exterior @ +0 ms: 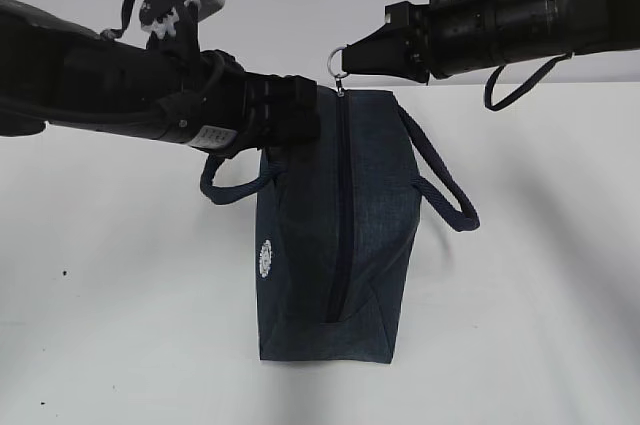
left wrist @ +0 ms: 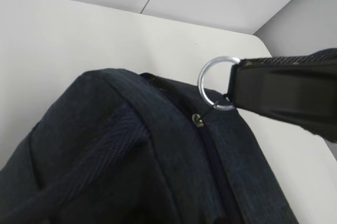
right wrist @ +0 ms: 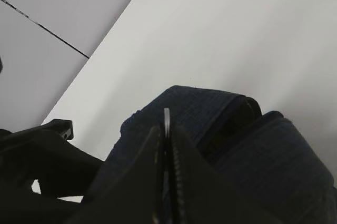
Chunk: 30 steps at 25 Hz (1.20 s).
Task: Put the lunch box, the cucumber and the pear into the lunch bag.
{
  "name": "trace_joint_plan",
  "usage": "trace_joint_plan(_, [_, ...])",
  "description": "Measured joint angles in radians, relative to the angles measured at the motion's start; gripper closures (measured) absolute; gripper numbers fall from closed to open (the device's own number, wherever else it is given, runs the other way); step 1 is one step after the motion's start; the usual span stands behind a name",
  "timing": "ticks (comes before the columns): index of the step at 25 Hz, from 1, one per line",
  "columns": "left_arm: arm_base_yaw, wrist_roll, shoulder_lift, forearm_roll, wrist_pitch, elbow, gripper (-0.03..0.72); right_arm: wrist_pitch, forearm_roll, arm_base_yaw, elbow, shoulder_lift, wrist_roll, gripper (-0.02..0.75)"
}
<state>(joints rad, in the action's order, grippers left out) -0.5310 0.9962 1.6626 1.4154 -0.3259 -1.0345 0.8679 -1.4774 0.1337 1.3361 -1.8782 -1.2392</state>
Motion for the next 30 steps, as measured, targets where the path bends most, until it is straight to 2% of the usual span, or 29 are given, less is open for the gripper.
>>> trace_joint_plan(3, [0.0,0.0,0.009,0.0,-0.002,0.0,0.495,0.002,0.0,0.0,0.0,0.0,0.0,0.732])
trace_joint_plan(7, [0.0,-0.001,0.01,-0.013,-0.012,-0.001,0.643,0.002,0.0,-0.002,0.0,0.0,0.002,0.732])
trace_joint_plan(9, [0.0,-0.001,0.012,-0.039,-0.026,-0.001,0.686,0.002,0.0,-0.003,0.0,0.0,0.003,0.732])
trace_joint_plan(15, [0.0,-0.001,0.012,-0.08,-0.065,-0.001,0.7,0.01,0.009,-0.026,0.002,0.0,0.01,0.732])
trace_joint_plan(20, [0.008,-0.001,0.012,-0.094,-0.102,-0.003,0.7,0.084,0.018,-0.031,0.075,-0.068,0.053,0.732])
trace_joint_plan(30, [0.146,-0.001,0.012,-0.122,-0.333,-0.003,0.701,0.138,0.062,-0.042,0.241,-0.177,0.163,0.732])
